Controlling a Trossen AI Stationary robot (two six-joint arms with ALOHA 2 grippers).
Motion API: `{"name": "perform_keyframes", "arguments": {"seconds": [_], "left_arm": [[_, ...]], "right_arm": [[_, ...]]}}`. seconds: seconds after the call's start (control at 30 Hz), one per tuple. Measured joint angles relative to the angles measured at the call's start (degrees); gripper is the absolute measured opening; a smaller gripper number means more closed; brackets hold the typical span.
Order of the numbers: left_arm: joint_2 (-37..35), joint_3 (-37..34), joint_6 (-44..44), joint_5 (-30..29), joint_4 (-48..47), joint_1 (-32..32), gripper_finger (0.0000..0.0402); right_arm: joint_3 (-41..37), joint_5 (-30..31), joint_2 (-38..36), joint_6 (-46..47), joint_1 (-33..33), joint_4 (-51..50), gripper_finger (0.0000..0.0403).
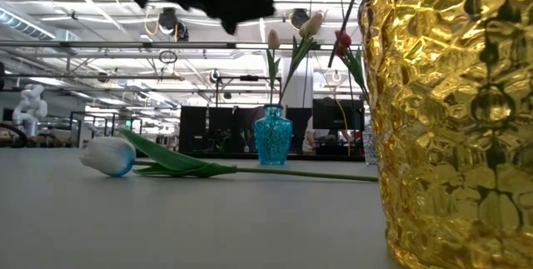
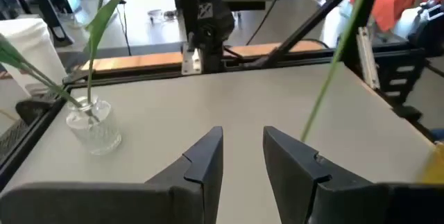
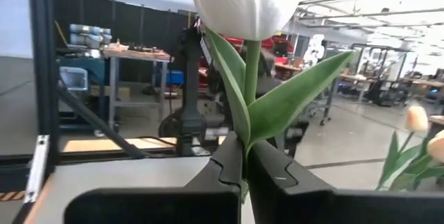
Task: Sort flowers into vase by color
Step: Put the top white flower into the yellow vase
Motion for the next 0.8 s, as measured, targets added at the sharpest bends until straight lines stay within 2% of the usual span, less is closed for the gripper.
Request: {"name": "perform_keyframes", "arguments": {"seconds": [0.13, 0.3, 0.4, 0.47, 0.57, 0.67, 0.8], "left_arm": [[-6.7, 0.0, 0.0, -1.5, -6.1, -2.5, 0.0109], [-11.1, 0.0, 0.1, -4.5, -9.6, -7.1, 0.0109], [-12.4, 0.0, -0.3, -6.9, -13.9, -9.8, 0.0109], [-12.8, 0.0, -0.4, -10.5, -16.8, -12.1, 0.0109], [-12.7, 0.0, -0.9, -17.7, -19.9, -15.8, 0.0109], [-12.7, 0.0, -2.0, -24.2, -21.2, -19.3, 0.0109], [-12.7, 0.0, -2.0, -30.4, -21.8, -23.5, 0.0109]], "right_arm": [[0.0, -1.5, 0.0, 3.1, 0.9, -2.8, 0.0000], [0.1, -13.5, 0.0, 5.6, 0.8, -4.1, 0.0000], [0.9, -13.9, 0.0, 6.6, 0.8, -5.4, 0.0000], [2.0, -13.7, 0.0, 8.0, 0.8, -7.7, 0.0000], [5.6, -13.8, 0.0, 12.8, 0.8, -15.8, 0.0000], [10.9, -14.1, 0.0, 22.3, 0.0, -27.8, 0.0000], [18.1, -14.0, 0.6, 31.9, -1.5, -41.4, 0.0000]]}}
